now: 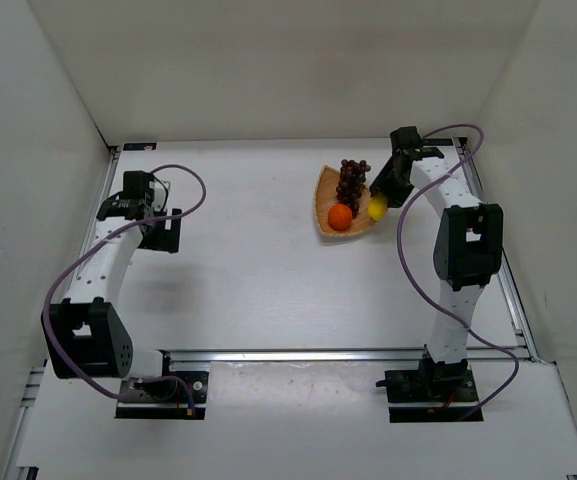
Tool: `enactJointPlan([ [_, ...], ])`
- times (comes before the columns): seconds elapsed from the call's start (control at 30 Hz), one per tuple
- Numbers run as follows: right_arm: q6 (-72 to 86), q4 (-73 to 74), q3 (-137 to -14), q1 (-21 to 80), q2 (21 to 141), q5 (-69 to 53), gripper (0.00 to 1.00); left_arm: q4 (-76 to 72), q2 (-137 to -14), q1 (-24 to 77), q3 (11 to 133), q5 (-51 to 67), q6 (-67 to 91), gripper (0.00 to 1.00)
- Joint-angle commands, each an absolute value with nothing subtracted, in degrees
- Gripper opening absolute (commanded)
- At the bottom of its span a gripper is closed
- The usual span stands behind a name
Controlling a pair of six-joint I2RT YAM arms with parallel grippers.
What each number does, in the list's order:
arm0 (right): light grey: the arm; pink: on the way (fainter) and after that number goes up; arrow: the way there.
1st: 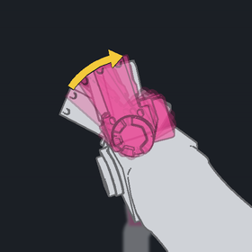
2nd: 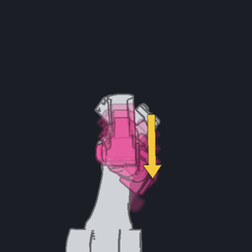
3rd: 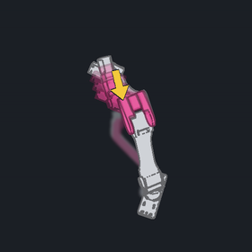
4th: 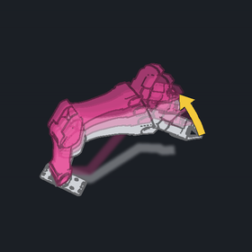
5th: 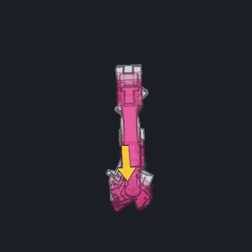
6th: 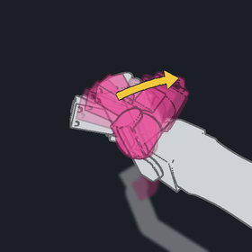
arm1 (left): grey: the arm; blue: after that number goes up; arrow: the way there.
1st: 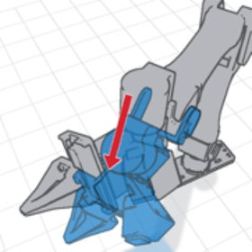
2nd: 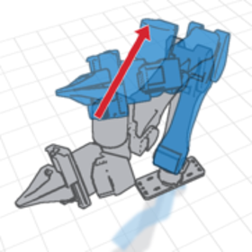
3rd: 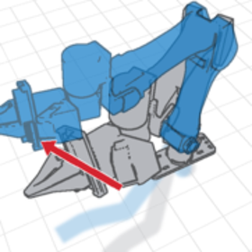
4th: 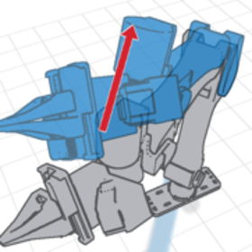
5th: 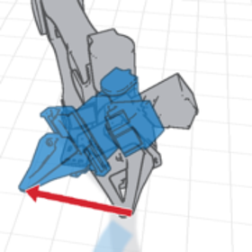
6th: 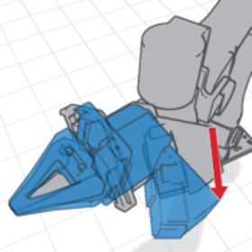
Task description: Place and organize the fake fruits in the fruit bowl
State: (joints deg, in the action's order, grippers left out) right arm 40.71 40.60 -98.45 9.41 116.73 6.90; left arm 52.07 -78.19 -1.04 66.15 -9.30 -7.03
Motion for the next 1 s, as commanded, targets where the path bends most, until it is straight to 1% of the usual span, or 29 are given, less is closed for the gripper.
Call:
enactJointPlan([
  [0.0, 42.45, 41.04, -99.05, 9.84, 116.45, 5.11, 0.15, 51.5, -79.37, -1.41, 67.24, -7.91, -6.86, 1.0],
  [0.17, 40.35, 38.76, -96.77, 10.98, 115.31, 2.46, 0.45, 51.5, -81.04, -1.41, 68.38, -7.29, -6.86, 1.0],
  [0.2, 40.34, 38.76, -96.77, 10.99, 115.31, 2.46, 0.64, 51.5, -81.64, -1.41, 68.38, -7.29, -6.86, 1.0],
  [0.23, 40.34, 38.76, -97.29, 10.99, 115.31, 2.46, 0.75, 51.5, -82.17, -1.41, 68.38, -7.29, -6.86, 1.0],
  [0.27, 40.34, 39.37, -97.29, 10.99, 115.31, 2.46, 0.84, 51.5, -82.18, -1.41, 68.38, -7.29, -6.86, 1.0],
  [0.33, 41.22, 41.48, -97.9, 10.99, 114.53, 2.46, 0.98, 51.5, -82.71, -1.41, 68.38, -6.77, -6.86, 1.0],
  [0.43, 41.75, 42.01, -97.21, 10.99, 110.41, 2.46, 1.0, 52.03, -82.1, -1.41, 68.38, -6.77, -6.86, 1.0],
  [0.53, 40.52, 42.54, -94.58, 10.99, 100.93, 5.87, 1.0, 52.03, -80.52, -1.41, 68.38, -7.29, -7.38, 1.0],
  [0.57, 39.47, 42.54, -93.7, 10.99, 95.16, 9.72, 1.0, 52.03, -80.51, -1.41, 68.38, -7.82, -7.38, 1.0],
  [0.6, 38.94, 42.54, -91.43, 9.94, 92.23, 11.06, 1.0, 52.03, -79.64, -1.41, 67.86, -7.82, -7.38, 1.0],
  [0.63, 38.94, 42.54, -89.84, 7.41, 89.41, 11.68, 1.0, 52.03, -78.85, -1.93, 67.85, -8.34, -7.38, 1.0],
  [0.67, 37.54, 42.54, -88.08, 5.47, 84.08, 11.69, 1.0, 52.03, -78.84, -2.46, 67.85, -8.35, -7.38, 1.0],
  [0.7, 36.92, 42.54, -86.07, 3.1, 81.5, 9.86, 1.0, 51.42, -78.14, -2.46, 67.24, -8.35, -6.6, 1.0],
  [0.73, 36.04, 42.54, -81.78, -2.06, 76.86, 9.15, 1.0, 51.42, -78.13, -3.16, 67.24, -8.35, -6.59, 1.0],
  [0.8, 33.07, 43.24, -76.84, -7.44, 72.71, 9.14, 1.0, 51.42, -77.52, -3.96, 66.71, -8.88, -6.06, 1.0],
  [0.83, 32.18, 44.9, -74.55, -12.52, 69.12, 9.75, 1.0, 50.89, -76.82, -4.74, 66.71, -8.88, -5.54, 1.0],
  [0.87, 31.47, 45.61, -69.92, -14.92, 67.34, 11.06, 1.0, 50.89, -76.82, -5.27, 66.1, -8.88, -5.54, 1.0],
  [0.93, 33.91, 47.45, -65.5, -15.91, 61.83, 18.51, 1.0, 50.89, -75.59, -6.15, 65.48, -8.88, -5.54, 1.0],
  [0.97, 34.97, 47.46, -60.69, -15.91, 59.79, 19.24, 1.0, 50.89, -75.59, -6.85, 64.78, -8.35, -5.02, 1.0],
])
